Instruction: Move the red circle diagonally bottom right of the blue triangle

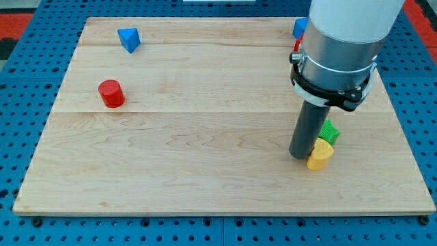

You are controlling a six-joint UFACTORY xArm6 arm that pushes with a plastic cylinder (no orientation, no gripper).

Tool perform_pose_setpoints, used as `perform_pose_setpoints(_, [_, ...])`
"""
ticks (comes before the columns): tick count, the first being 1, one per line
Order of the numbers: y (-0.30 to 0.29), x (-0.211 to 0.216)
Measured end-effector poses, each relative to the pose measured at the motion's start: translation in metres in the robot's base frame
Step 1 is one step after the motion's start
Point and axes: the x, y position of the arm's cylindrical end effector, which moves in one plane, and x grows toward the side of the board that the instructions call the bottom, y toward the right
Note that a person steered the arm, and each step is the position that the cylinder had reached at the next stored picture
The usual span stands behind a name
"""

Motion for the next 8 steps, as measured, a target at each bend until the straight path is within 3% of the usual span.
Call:
perform_pose_setpoints(2, [-0.007, 0.005])
perform_pose_setpoints(5, [-0.271, -0.048])
perform_pose_setpoints(6, [-0.323, -0.088])
perform_pose_setpoints(7, [-0.334, -0.129])
perform_pose_setpoints(8, [-0.298, -0.148])
